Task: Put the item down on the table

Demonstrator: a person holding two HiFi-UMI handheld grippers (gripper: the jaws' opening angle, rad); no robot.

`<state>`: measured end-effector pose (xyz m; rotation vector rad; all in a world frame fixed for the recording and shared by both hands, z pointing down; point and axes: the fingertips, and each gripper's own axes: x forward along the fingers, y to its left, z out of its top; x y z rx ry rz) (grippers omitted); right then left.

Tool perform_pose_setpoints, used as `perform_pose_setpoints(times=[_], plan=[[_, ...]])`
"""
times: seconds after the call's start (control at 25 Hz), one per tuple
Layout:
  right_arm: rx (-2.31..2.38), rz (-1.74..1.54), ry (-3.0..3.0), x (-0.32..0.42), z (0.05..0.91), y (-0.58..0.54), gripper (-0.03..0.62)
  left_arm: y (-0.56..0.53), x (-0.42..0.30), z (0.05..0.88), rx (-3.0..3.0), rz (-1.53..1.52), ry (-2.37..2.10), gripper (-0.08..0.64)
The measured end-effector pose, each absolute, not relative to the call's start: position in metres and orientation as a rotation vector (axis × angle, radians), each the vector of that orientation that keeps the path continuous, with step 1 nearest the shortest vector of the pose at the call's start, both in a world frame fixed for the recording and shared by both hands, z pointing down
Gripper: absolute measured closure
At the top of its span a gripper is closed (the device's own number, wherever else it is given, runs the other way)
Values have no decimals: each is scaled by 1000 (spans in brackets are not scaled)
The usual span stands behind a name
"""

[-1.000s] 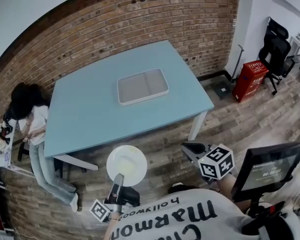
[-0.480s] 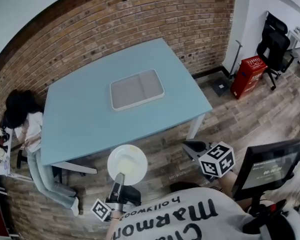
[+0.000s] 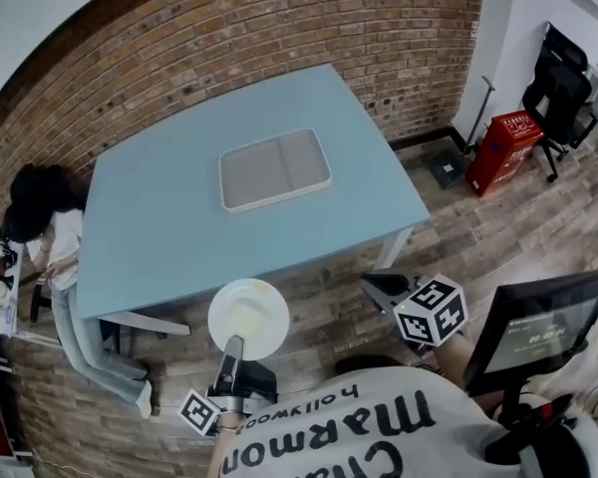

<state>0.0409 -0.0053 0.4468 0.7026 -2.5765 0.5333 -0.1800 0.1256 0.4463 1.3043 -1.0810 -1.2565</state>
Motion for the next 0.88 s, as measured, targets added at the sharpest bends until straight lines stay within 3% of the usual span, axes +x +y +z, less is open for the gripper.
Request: perform_pose_setpoints(times=[0.88], plan=[[741, 534, -2570, 48, 446, -41, 581, 86, -174, 438, 1326, -1235, -1013, 522]])
